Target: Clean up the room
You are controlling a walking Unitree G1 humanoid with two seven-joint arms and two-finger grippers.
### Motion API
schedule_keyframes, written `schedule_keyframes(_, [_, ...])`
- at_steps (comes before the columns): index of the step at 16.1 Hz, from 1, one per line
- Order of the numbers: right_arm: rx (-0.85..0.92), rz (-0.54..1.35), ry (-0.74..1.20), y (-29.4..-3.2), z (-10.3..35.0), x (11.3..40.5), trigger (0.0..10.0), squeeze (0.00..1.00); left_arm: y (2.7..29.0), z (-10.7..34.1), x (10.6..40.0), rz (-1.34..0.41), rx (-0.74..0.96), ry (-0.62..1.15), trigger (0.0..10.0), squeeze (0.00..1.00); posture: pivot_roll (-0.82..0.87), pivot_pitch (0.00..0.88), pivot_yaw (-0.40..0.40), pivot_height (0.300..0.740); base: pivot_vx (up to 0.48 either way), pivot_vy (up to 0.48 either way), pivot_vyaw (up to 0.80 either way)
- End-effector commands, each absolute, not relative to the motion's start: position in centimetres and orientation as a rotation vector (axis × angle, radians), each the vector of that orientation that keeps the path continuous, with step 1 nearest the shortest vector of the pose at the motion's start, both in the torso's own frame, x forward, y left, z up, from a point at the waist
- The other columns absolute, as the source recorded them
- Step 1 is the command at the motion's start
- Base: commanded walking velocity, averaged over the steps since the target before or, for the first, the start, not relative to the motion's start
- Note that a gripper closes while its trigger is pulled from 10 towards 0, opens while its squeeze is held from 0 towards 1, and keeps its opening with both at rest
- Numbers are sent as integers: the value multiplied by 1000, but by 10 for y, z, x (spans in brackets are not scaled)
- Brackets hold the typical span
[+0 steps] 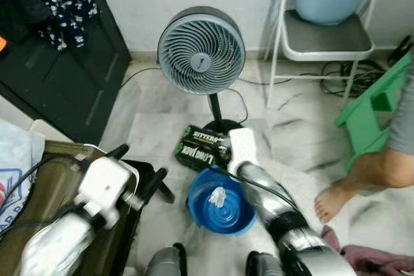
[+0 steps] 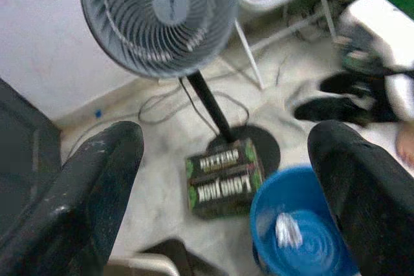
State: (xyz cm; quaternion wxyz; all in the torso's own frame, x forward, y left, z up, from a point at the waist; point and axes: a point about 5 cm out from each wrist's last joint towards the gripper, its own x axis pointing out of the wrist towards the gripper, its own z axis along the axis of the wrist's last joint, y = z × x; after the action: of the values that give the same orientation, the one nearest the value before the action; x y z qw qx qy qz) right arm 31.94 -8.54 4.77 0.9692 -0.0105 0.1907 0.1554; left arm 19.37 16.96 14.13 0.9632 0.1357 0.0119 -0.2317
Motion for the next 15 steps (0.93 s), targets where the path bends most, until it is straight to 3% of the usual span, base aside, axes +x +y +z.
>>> schedule_keyframes(1, [-46, 364, 348, -83, 59, 317, 10000, 1000, 169, 137, 197, -456, 280, 27, 10000, 0, 53, 107, 65, 740, 0, 0, 0])
schedule_keyframes(6, [-9, 274, 293, -126, 79, 292, 10000, 1000, 150, 129, 230, -385, 216, -72, 10000, 0, -63, 0, 27, 740, 0, 0, 0])
schedule_keyframes(7, [13, 259, 275, -131, 81, 287, 10000, 922, 145, 130, 235, -368, 207, -98, 10000, 0, -72, 0, 20, 740, 0, 0, 0])
schedule_keyframes(8, [21, 225, 219, -138, 87, 279, 10000, 0, 141, 131, 240, -339, 195, -123, 10000, 0, -83, 0, 12, 740, 0, 0, 0])
schedule_keyframes(11, [58, 55, 31, -169, 113, 266, 10000, 0, 139, 131, 245, -287, 157, -155, 10000, 0, -97, 0, 10, 740, 0, 0, 0])
schedule_keyframes(15, [-61, -198, 93, -197, 106, 255, 10000, 0, 131, 125, 243, -275, 161, -160, 10000, 0, -103, 0, 4, 740, 0, 0, 0])
